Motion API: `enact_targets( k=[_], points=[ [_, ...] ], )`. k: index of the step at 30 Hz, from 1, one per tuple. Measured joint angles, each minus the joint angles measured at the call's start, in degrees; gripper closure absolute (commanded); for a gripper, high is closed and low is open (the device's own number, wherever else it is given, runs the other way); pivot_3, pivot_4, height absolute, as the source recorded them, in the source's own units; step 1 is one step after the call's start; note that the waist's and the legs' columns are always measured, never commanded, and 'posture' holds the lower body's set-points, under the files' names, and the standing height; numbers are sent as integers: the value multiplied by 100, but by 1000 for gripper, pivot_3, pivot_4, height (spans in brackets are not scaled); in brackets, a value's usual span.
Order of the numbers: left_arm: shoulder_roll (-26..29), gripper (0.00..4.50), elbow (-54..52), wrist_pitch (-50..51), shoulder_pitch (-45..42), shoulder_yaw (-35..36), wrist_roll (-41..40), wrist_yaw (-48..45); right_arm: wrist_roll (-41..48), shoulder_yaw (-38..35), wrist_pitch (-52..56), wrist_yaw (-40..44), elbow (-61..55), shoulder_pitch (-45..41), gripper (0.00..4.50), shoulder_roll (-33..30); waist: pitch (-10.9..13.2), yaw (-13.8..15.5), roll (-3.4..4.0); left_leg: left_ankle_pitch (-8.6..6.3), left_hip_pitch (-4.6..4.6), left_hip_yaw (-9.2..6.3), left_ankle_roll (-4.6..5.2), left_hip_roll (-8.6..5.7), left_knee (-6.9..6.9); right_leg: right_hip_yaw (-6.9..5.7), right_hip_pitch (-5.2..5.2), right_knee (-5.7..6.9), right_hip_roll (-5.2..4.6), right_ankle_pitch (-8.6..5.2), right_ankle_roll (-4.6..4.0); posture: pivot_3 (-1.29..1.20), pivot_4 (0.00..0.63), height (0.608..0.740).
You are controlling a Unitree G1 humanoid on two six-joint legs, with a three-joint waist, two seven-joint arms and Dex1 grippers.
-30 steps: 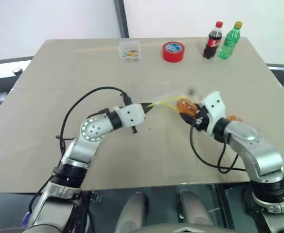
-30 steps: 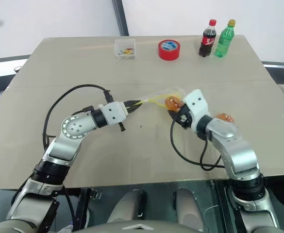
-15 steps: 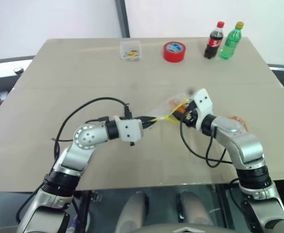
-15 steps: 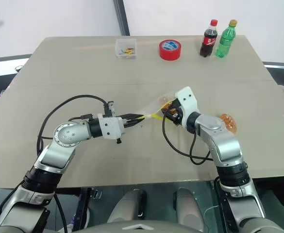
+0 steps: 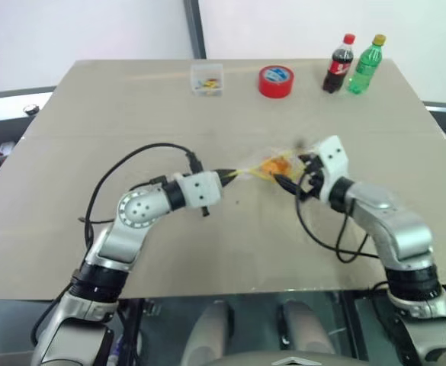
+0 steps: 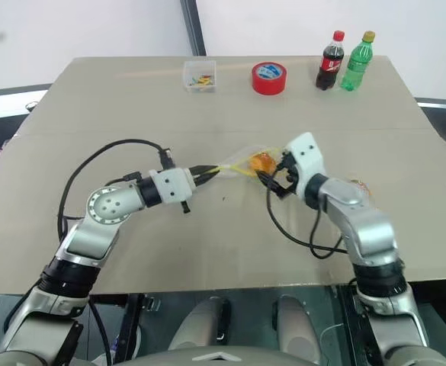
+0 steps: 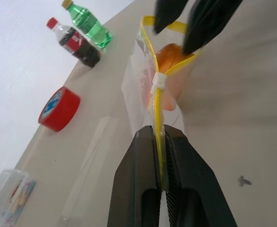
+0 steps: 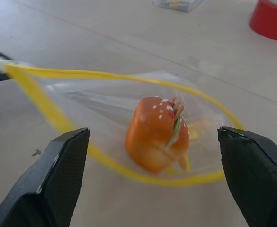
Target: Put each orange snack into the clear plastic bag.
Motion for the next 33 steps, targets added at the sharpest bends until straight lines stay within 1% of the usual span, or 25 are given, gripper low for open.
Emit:
enact_targets(
  k=[1,4,8,12,15,19,22,23,24,25,26,27,28,29,33],
  points=[
    [-22,4500,58,31,-70,-8,30,56,186,-267,94,28,-398,251,72,-159,0,0,0,0,0,2,0,0,0,2,0,0,0,0,0,0,150,740],
    [-44,4500,173,69,-181,-5,40,128,303,-671,108,-23,-921,636,72,-406,0,-1,-1,0,2,2,0,0,0,1,1,1,0,0,0,0,150,740],
    [-73,4500,295,71,-301,-23,84,199,-97,-1081,129,-595,-1150,1101,72,-711,-1,-7,-1,0,5,8,0,0,1,5,2,3,0,0,0,0,150,740],
    [-144,4500,414,61,-439,-53,145,237,-665,-1382,418,-1434,-1089,1385,72,-664,-2,3,-2,0,5,10,0,0,1,7,2,4,0,0,0,0,150,740],
    [-183,4500,475,23,-460,-87,188,238,-796,-1600,766,-1816,-961,1570,72,-329,-2,-9,-2,0,6,13,0,1,0,11,1,4,1,0,0,0,150,740],
    [-192,4500,516,-15,-494,-87,201,230,-708,-1651,1006,-1896,-848,1776,72,-47,-1,-9,-2,0,6,14,0,1,0,12,1,4,1,0,0,0,150,740],
    [-191,4500,517,-24,-540,-86,200,227,-600,-1683,1048,-1858,-848,1919,72,12,-1,-6,-2,0,6,13,0,1,0,11,2,3,1,0,0,0,150,740],
    [-191,4500,517,-27,-541,-86,200,226,-588,-1706,1045,-1855,-847,1959,476,21,-1,-5,-2,0,6,14,0,0,0,11,2,3,1,0,0,0,150,740],
    [-191,4500,517,-27,-540,-86,200,225,-587,-1715,1045,-1855,-845,1974,609,21,-1,-7,-2,0,6,13,0,0,0,11,3,3,1,0,0,0,150,740],
    [-193,4500,517,-27,-541,-87,200,225,-587,-1735,1027,-1859,-828,1985,943,21,-1,-10,-2,0,7,14,0,0,0,11,3,4,1,0,0,0,150,740],
    [-203,4500,517,-26,-541,-86,198,225,-587,-1764,983,-1857,-814,1985,1528,21,-2,-12,-1,0,8,14,0,0,0,11,3,4,1,0,0,0,150,740],
    [-213,4500,517,-25,-540,-87,197,225,-585,-1785,946,-1851,-811,1985,1863,19,-2,-11,-1,0,8,13,0,0,0,11,3,4,1,0,0,0,150,740],
    [-219,4500,517,-25,-540,-87,198,225,-584,-1790,925,-1841,-809,1984,2511,14,-2,-11,-1,0,8,13,0,0,0,10,3,4,2,0,0,0,150,740],
    [-220,4500,517,-24,-541,-86,198,225,-578,-1793,854,-1785,-794,1987,2620,-1,-2,-11,-1,0,8,13,0,0,0,11,3,4,2,0,0,0,150,740],
    [-232,4500,517,3,-540,-85,198,226,-497,-1785,593,-1536,-782,2013,2620,-124,-2,-10,-1,0,9,13,0,0,0,9,6,3,1,0,1,0,150,740]
  ],
)
